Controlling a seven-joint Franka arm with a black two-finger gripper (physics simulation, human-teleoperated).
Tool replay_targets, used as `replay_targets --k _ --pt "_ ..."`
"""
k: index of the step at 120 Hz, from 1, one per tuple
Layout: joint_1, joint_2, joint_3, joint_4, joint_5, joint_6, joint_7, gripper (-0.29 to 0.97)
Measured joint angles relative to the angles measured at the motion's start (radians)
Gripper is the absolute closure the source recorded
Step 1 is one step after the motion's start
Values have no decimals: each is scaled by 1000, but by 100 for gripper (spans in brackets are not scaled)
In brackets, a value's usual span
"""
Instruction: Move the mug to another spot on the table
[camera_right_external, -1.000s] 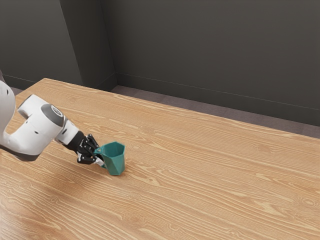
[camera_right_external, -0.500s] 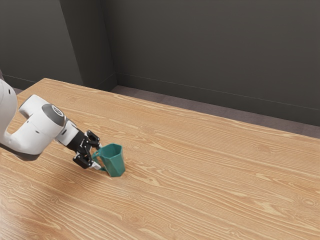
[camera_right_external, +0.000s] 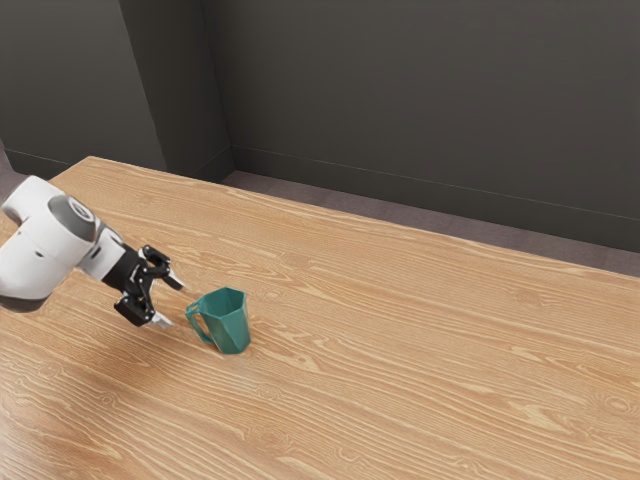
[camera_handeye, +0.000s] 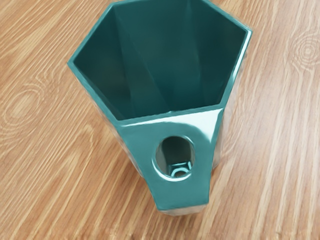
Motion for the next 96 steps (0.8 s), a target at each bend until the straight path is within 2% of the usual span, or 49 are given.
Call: replay_targets --k 9,26,47,56,64,82,96 --pt "3 -54 17 17 148 -3 -49 1" --pt "11 -80 17 223 485 -119 -213 0" --pt "32 -64 -60 493 719 -350 -457 0" --pt "-6 -57 -87 628 773 -462 -610 0" --pt "-36 -57 -128 689 800 -539 -760 0" --pt "-108 -38 -173 728 805 -654 -1068 0" --pt "-78 -20 -174 732 805 -699 -1261 0"
